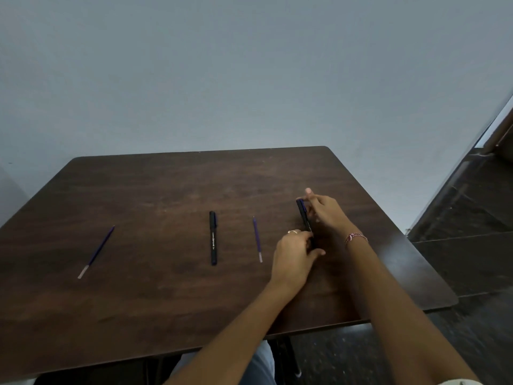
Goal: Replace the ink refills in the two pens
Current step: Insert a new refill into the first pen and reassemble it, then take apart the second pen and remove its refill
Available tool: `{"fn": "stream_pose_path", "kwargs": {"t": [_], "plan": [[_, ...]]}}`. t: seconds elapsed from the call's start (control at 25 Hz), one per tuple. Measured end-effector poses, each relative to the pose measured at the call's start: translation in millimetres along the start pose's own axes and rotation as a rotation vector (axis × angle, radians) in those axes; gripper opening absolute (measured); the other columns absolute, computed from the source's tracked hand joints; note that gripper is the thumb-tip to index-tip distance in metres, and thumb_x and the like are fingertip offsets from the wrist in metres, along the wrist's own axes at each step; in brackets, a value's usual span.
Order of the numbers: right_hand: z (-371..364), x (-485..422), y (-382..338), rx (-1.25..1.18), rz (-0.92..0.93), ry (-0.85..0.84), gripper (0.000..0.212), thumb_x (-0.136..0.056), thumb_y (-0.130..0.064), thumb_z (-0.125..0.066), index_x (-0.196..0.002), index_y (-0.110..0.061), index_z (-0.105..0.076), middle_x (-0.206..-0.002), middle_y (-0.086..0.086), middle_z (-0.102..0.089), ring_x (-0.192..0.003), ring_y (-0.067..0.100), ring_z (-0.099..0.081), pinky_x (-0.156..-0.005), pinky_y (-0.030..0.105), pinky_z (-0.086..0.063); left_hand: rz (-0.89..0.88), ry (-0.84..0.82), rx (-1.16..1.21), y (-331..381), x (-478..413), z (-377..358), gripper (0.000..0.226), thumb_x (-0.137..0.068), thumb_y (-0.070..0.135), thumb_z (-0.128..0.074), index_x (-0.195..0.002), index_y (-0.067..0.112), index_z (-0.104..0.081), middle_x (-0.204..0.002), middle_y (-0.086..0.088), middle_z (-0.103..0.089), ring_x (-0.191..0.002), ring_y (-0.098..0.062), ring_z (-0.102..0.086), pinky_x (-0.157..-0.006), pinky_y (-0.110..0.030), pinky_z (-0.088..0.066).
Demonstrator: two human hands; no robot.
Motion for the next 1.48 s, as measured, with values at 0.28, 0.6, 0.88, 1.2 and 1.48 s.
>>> {"fn": "stream_pose_path", "kwargs": {"t": [0.28,0.6,0.88,1.2,1.48], "plan": [[2,-15,16,0.218,0.047,-0.083,0.027,-0.09,-0.021,-0.066,-0.113,-0.008,-0.068,-0.092,0.011,-0.072,-0.055,0.009,-0.055,-0.054,0.002,-0.042,0.047,-0.051,-0.075,2,-12,-28,0.045,-0.079,0.034,-0.072,-0.118,0.012,-0.064,-0.113,-0.003,-0.059,-0.103,-0.02,-0.057,-0.083,-0.032,-0.047],[-2,-15,17,0.196,0.031,-0.027,0.027,-0.089,-0.023,-0.067,-0.111,-0.007,-0.068,-0.087,0.007,-0.07,-0.05,0.001,-0.057,-0.05,0.002,-0.042,0.031,-0.044,-0.108,2,-11,-29,0.044,-0.08,0.034,-0.072,-0.117,0.011,-0.063,-0.111,-0.004,-0.058,-0.104,-0.021,-0.055,-0.081,-0.033,-0.049],[3,-8,6,0.165,-0.038,0.081,0.038,-0.096,-0.041,-0.052,-0.085,-0.007,-0.064,-0.072,0.009,-0.066,-0.069,0.029,-0.065,-0.073,0.039,-0.057,0.042,-0.003,-0.139,0,-14,-1,0.027,-0.086,0.034,-0.064,-0.106,0.017,-0.064,-0.104,-0.002,-0.06,-0.1,-0.02,-0.057,-0.075,-0.031,-0.046],[-10,6,-33,0.322,0.015,0.215,0.038,-0.097,-0.036,-0.05,-0.104,-0.003,-0.067,-0.093,0.011,-0.068,-0.092,0.025,-0.06,-0.074,0.025,-0.036,0.147,0.158,-0.205,-41,-16,69,0.03,-0.088,0.03,-0.062,-0.116,0.018,-0.063,-0.109,-0.003,-0.062,-0.106,-0.021,-0.058,-0.081,-0.033,-0.048],[-89,26,-97,0.029,0.073,0.11,0.016,-0.092,-0.016,-0.06,-0.102,-0.008,-0.07,-0.092,0.007,-0.07,-0.088,0.02,-0.067,-0.08,0.029,-0.056,0.359,0.218,-0.293,-101,-21,133,0.025,-0.088,0.023,-0.062,-0.112,0.014,-0.064,-0.111,-0.007,-0.062,-0.106,-0.025,-0.059,-0.085,-0.036,-0.048]]}}
Point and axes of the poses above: each hand's wrist, its own x-axis away from the middle knuckle, its own z-axis out of the back of the hand, y = z × x, the point moved 2 cm from there along -x, towards the middle knuckle
